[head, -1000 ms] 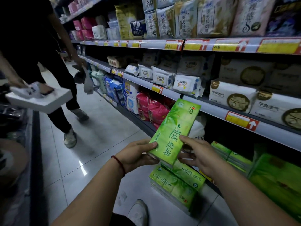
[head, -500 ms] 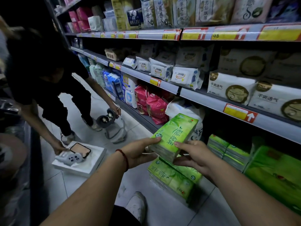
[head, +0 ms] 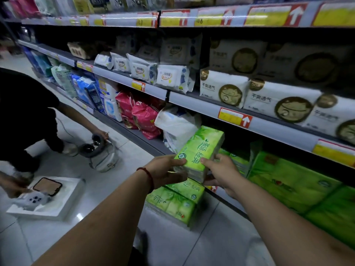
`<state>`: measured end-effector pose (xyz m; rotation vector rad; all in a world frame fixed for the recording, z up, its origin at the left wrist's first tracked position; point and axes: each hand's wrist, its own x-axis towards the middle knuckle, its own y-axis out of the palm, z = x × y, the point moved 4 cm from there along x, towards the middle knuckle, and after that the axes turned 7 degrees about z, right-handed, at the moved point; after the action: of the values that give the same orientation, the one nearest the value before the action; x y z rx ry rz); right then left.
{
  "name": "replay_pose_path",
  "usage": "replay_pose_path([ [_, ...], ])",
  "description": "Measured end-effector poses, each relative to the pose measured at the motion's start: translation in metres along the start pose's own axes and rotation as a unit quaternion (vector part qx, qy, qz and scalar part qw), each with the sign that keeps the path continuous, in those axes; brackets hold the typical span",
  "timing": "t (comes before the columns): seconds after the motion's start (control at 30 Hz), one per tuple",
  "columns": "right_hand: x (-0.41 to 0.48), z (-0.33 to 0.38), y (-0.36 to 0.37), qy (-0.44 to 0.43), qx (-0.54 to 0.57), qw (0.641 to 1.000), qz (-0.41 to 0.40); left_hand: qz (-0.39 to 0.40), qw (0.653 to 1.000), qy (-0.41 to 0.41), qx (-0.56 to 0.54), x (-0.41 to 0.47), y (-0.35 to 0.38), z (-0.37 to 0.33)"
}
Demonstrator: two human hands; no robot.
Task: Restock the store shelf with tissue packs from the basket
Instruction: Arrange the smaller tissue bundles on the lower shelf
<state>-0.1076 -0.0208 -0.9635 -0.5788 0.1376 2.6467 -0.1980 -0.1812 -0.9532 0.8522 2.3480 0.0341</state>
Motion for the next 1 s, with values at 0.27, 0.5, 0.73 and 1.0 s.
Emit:
replay_pose_path([
  [0.27,0.019,-0.027,-0.061,-0.003,-0.017,0.999,-0.049,0.026,0.999,-0.015,0.011,0.060,0.058,0.017],
  [0.5,0.050,-0.042,-0.105,0.052,-0.063,0.995,-0.059,0.055,0.997,-0.056,0.021,0.116,0.090,0.036],
  [0.73,0.087,-0.056,-0.133,0.097,-0.029,0.990,-0.102,0.109,0.987,-0.080,0.090,0.193,0.107,0.042],
  [1.0,0.102,-0.069,-0.144,0.147,-0.333,0.918,-0.160,0.098,0.994,0.010,0.047,0.242,0.125,0.049],
])
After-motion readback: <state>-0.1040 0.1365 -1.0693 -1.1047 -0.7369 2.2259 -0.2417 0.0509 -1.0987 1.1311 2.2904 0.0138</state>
